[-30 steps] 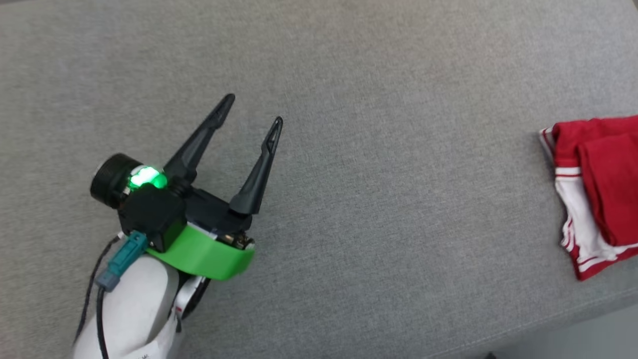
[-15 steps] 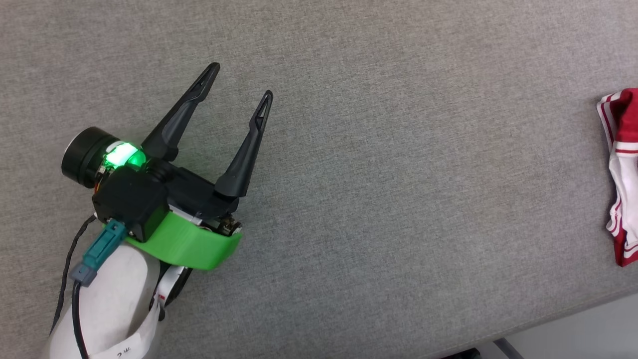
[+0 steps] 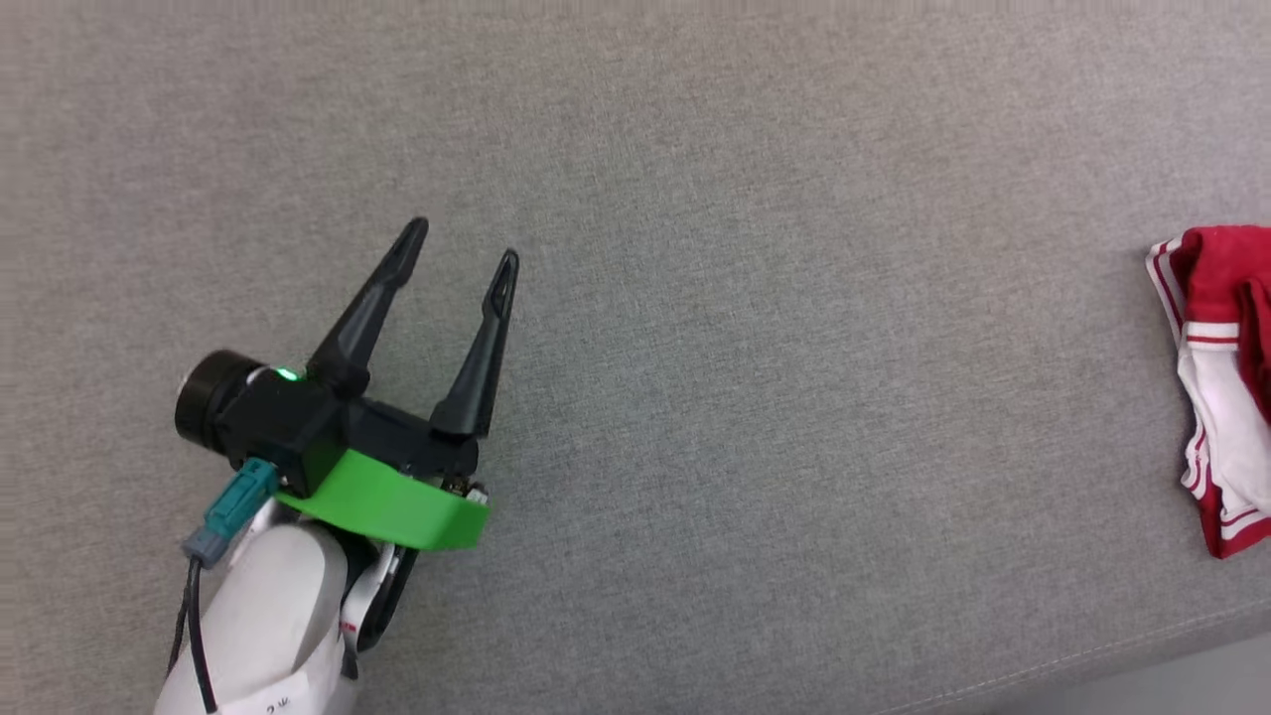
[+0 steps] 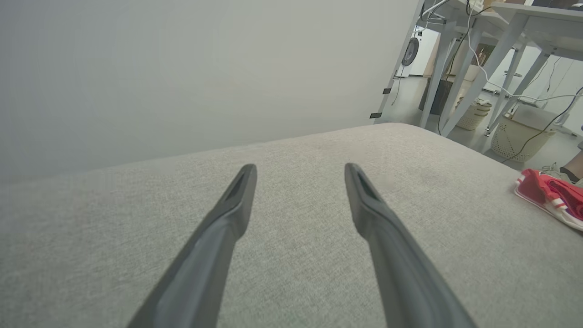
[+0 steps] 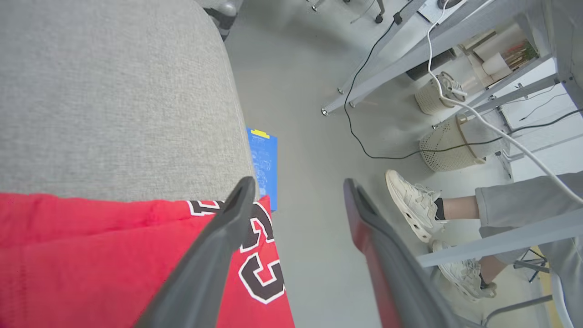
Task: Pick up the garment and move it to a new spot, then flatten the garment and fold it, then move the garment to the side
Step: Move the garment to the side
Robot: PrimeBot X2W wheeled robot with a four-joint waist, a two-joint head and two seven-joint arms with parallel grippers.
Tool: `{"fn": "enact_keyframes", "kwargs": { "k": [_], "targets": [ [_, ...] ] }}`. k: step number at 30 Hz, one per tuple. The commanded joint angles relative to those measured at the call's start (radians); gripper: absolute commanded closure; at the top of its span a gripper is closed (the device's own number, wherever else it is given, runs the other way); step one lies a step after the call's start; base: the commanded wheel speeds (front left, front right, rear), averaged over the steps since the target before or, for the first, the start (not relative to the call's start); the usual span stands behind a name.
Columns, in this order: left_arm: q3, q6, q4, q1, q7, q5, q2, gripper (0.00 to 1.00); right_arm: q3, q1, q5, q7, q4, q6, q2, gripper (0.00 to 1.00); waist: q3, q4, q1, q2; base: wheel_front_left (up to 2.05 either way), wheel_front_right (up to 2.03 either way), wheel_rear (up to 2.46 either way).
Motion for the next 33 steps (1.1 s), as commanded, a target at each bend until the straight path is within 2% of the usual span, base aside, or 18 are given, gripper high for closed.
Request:
{"fn": "enact_keyframes", "kwargs": {
  "k": [1,7,14,18,22,26,30,33],
  "targets": [
    [0.007,0.001,0.019,0.024,-0.010,-0.007,-0.005,0.00,0.009,0.010,0.019,-0.003,-0.049,-0.001,0.011,0.00,-0.130,0.047,0.0000,0.0000,0.00,0.00,0.00],
    [0.052,0.010,0.078,0.109,-0.014,-0.032,-0.042,0.00,0.025,0.095,0.093,0.000,-0.295,-0.001,0.067,0.00,-0.270,0.102,0.0000,0.0000,0.00,0.00,0.00],
    [0.120,0.022,0.080,0.185,-0.014,-0.013,-0.099,0.00,-0.005,0.253,0.181,-0.007,-0.570,-0.001,0.216,0.00,-0.374,0.173,0.0000,0.0000,0.00,0.00,0.00],
    [0.146,0.014,0.090,0.225,-0.014,0.007,-0.127,0.00,-0.026,0.365,0.186,-0.043,-0.668,-0.001,0.313,0.00,-0.410,0.211,0.0000,0.0000,0.00,0.00,0.00],
    [0.169,0.006,0.097,0.260,-0.014,0.034,-0.151,0.00,-0.033,0.477,0.178,-0.080,-0.713,-0.001,0.405,0.00,-0.436,0.241,0.0000,0.0000,0.00,0.00,0.00],
    [0.215,0.015,0.095,0.294,-0.014,0.080,-0.180,0.00,-0.010,0.572,0.152,-0.123,-0.716,-0.001,0.481,0.00,-0.453,0.258,0.0000,0.0000,0.00,0.00,0.00],
    [0.243,0.006,0.101,0.327,-0.014,0.097,-0.210,0.00,0.025,0.634,0.134,-0.188,-0.692,-0.001,0.528,0.00,-0.464,0.267,0.0000,0.0000,0.00,0.00,0.00],
    [0.257,-0.003,0.110,0.338,-0.014,0.107,-0.220,0.00,0.045,0.654,0.109,-0.227,-0.659,-0.001,0.540,0.00,-0.465,0.270,0.0000,0.0000,0.00,0.00,0.00]
  ]
}}
